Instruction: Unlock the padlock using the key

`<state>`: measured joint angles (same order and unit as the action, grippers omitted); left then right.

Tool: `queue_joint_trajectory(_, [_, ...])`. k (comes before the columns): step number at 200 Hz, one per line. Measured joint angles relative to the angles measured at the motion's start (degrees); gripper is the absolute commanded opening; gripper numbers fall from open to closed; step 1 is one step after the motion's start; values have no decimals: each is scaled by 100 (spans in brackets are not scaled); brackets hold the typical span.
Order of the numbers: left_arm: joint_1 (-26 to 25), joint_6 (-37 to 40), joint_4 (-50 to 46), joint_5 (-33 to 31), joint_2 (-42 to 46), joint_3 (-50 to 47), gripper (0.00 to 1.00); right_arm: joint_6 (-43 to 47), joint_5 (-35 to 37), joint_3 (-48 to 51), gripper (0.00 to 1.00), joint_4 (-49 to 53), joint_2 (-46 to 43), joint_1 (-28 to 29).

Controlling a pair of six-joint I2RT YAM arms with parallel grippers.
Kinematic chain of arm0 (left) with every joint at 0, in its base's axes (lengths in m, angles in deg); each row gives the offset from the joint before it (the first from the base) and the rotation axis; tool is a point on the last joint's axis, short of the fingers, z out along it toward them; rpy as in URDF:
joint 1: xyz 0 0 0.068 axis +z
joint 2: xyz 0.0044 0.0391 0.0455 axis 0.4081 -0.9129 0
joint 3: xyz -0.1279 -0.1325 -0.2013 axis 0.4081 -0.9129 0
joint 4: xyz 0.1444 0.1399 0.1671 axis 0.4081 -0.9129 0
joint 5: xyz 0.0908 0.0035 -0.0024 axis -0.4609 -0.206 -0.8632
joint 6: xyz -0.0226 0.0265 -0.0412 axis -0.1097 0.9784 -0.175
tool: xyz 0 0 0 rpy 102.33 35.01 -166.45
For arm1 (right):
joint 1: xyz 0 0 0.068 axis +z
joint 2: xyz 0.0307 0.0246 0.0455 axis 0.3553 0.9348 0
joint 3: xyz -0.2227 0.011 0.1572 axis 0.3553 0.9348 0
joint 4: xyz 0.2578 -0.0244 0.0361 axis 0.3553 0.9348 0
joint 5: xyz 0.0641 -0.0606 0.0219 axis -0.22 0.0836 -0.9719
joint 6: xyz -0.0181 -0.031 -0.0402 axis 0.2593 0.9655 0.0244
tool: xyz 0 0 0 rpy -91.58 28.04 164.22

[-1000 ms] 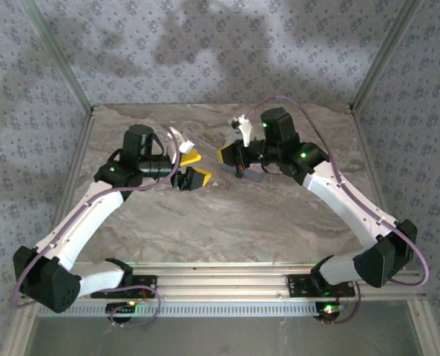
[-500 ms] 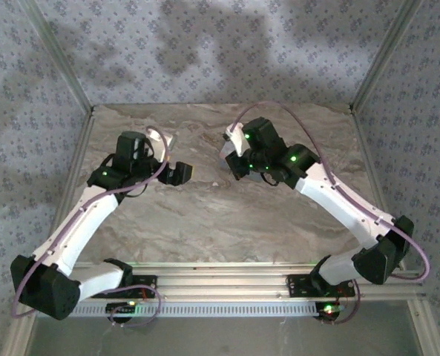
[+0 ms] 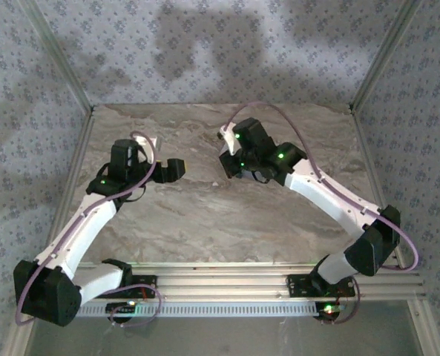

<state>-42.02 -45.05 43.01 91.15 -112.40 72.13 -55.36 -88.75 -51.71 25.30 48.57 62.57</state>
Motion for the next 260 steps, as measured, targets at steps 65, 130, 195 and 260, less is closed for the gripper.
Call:
queue_joint_trajectory(65, [-256,-966,2354,1823,-197,-535,73,-839,-2090,660,0,-1128,-291,-800])
queue_joint_trajectory(130, [-796,-1858,4118,2618,-828,-527,46,-1412,-3187,979,0,-2083,-590,-890])
queue_joint_trajectory(195, [-896,-2417,5021,2846,-994,-525,33,-1582,-3403,1110,0,-2396,-745,-916])
queue_joint_trajectory(260, [-1060,-2522,5139,2898,-1147,-503,24,-1757,-3407,1294,0,-2649,-822,-916])
